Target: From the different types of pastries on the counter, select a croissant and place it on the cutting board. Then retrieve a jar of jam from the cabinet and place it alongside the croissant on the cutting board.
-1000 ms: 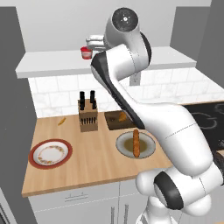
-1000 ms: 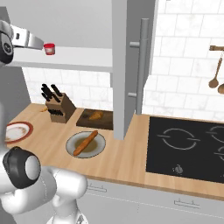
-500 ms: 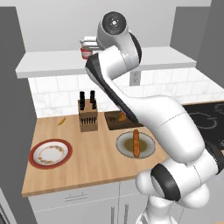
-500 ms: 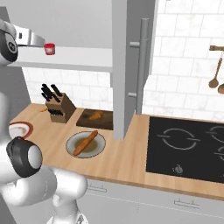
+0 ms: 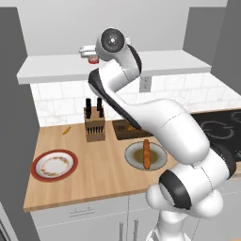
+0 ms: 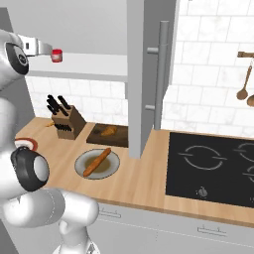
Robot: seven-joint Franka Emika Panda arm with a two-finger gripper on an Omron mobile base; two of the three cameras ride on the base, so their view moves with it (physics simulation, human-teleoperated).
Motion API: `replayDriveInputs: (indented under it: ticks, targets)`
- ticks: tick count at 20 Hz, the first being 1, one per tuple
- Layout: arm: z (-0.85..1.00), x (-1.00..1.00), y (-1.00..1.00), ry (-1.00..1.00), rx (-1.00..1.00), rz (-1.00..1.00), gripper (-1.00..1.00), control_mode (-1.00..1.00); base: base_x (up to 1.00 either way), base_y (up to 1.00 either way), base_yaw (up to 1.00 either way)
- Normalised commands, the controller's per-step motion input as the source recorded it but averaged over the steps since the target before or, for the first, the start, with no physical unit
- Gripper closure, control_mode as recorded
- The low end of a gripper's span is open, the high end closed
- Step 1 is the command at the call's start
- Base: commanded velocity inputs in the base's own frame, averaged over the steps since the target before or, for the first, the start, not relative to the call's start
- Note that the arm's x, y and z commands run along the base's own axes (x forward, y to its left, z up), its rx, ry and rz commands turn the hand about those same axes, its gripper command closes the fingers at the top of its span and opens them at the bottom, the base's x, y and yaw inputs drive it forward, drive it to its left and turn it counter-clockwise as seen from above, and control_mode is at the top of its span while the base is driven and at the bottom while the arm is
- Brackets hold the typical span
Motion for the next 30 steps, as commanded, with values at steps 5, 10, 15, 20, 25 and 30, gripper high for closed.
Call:
replayDriveInputs:
  ticks: [5, 10, 15, 20, 25, 30]
  targets:
    - [0.10, 0.28, 0.03, 0.17, 0.00, 0.01, -1.00, -1.00, 0.00, 0.00, 0.00]
    - [0.00, 0.00, 0.00, 0.00, 0.00, 0.00, -1.00, -1.00, 0.00, 0.00, 0.00]
    - [-0.38, 0.15, 0.00, -0.03, 0.00, 0.00, -1.00, -1.00, 0.00, 0.00, 0.00]
    - [-0.25, 0.32, 0.00, -0.01, 0.00, 0.00, -1.00, -1.00, 0.00, 0.00, 0.00]
    - [0.13, 0.10, 0.01, 0.18, 0.00, 0.01, -1.00, -1.00, 0.00, 0.00, 0.00]
    - [0.05, 0.52, 0.24, 0.16, -0.05, 0.00, -1.00, -1.00, 0.00, 0.00, 0.00]
